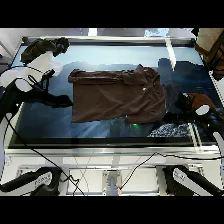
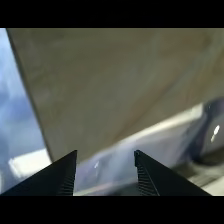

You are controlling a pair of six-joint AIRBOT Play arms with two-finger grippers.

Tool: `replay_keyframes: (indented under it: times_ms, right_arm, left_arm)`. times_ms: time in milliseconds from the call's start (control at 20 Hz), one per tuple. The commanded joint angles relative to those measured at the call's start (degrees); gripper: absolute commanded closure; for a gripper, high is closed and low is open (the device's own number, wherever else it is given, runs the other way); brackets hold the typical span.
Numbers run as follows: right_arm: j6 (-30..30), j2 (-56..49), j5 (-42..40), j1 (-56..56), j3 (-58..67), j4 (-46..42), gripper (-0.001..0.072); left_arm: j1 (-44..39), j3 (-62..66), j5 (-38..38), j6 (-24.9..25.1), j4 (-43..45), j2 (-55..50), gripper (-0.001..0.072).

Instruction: Fold the shirts.

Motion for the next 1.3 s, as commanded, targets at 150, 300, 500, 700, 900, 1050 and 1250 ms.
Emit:
replay_keyframes:
  times_ms: [150, 300, 500, 700, 900, 1050, 1250]
  right_arm:
    - [-0.96, -7.76, -13.62, 0.04, -2.89, 12.37, 0.0393]
    - [-2.73, -12.46, -14.27, 0.04, -1.07, 18.43, 0.0386]
    - [-8.17, -15.21, -12.33, -0.02, 2.71, 24.63, 0.0386]
    - [-8.26, -15.19, -1.29, -4.28, 9.51, 16.65, 0.0386]
    - [-15.65, -15.04, 17.55, -14.12, 14.08, 17.0, 0.0385]
    - [-20.92, -13.6, 25.92, -21.16, 17.33, 32.11, 0.0375]
    - [-19.78, -12.33, 25.03, -23.06, 21.11, 31.91, 0.0366]
  left_arm:
    - [0.0, -1.38, 6.12, 0.24, -3.5, -0.42, 0.0279]
    - [0.0, -1.38, 6.16, 0.24, -3.52, -0.42, 0.0279]
    - [0.0, -1.38, 6.14, 0.2, -3.52, -0.42, 0.0279]
    - [0.0, -1.38, 6.16, 0.22, -3.5, -0.42, 0.0279]
    - [0.0, -1.38, 6.36, 0.22, -3.5, -0.42, 0.0279]
    - [0.0, -1.36, 8.02, 0.22, -4.96, -0.42, 0.0279]
    - [0.0, -1.36, 9.27, 0.24, -7.98, -0.42, 0.0279]
